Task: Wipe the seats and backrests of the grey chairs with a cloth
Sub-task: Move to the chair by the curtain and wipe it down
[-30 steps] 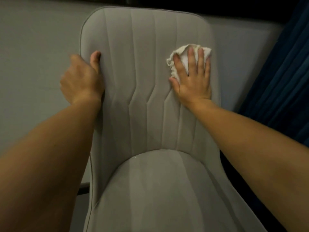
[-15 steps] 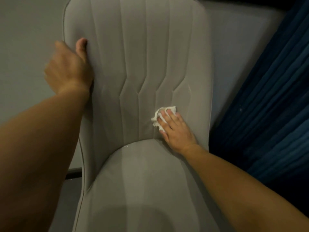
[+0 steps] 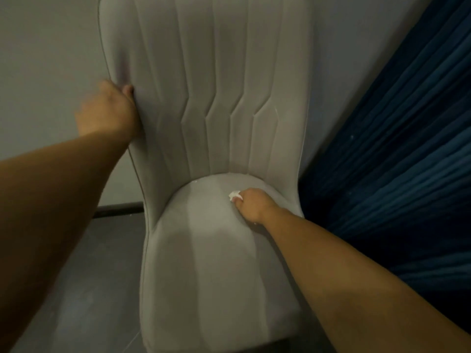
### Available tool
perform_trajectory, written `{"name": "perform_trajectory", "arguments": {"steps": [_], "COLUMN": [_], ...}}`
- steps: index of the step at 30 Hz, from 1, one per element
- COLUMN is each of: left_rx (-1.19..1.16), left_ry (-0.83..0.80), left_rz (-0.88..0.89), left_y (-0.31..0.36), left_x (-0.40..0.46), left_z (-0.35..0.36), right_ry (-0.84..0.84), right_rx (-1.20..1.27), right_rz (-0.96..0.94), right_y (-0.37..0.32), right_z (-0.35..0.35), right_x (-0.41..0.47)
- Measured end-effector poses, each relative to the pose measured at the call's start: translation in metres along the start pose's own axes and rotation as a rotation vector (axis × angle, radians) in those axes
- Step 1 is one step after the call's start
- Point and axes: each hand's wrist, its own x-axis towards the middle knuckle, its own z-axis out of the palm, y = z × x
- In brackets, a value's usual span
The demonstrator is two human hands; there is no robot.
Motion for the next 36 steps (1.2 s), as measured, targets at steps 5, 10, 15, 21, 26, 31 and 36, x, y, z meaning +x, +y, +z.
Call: {"name": "perform_trajectory", "arguments": {"steps": [5,10,15,21,26,31,36], "left_rx": [0.436,0.424,0.402,0.320,0.266,0.304,0.250], "left_ry": [-0.425,-0.598,-0.608,-0.555,-0.555,-0.546,-0.580], "left_rz": [0.220,0.382,0.381,0.400,0.457,0.445,0.368], "left_y": [-0.047,-0.079,-0.082,-0.076,-0.070,-0.074,-0.085], "left_x": [-0.083,-0.156,-0.182,-0.211,-0.253,-0.279,-0.297], "left_z": [-0.028,-0.080,-0.127,-0.103,-0.029,0.048,0.114], "right_ry": [-0.199,-0.222,-0.172,-0.040,0.160,0.395,0.316], "right_rx": [0.117,0.128,0.190,0.173,0.092,-0.039,-0.032], "right_rz": [0.114,0.154,0.141,0.111,0.078,0.019,-0.010], "right_y": [-0.029,-0.052,-0.083,-0.084,-0.059,-0.032,-0.014], "right_z": [-0.022,-0.072,-0.109,-0.099,-0.064,-0.021,0.027], "right_x": [-0.050,-0.096,-0.120,-0.108,-0.070,-0.019,0.025]}}
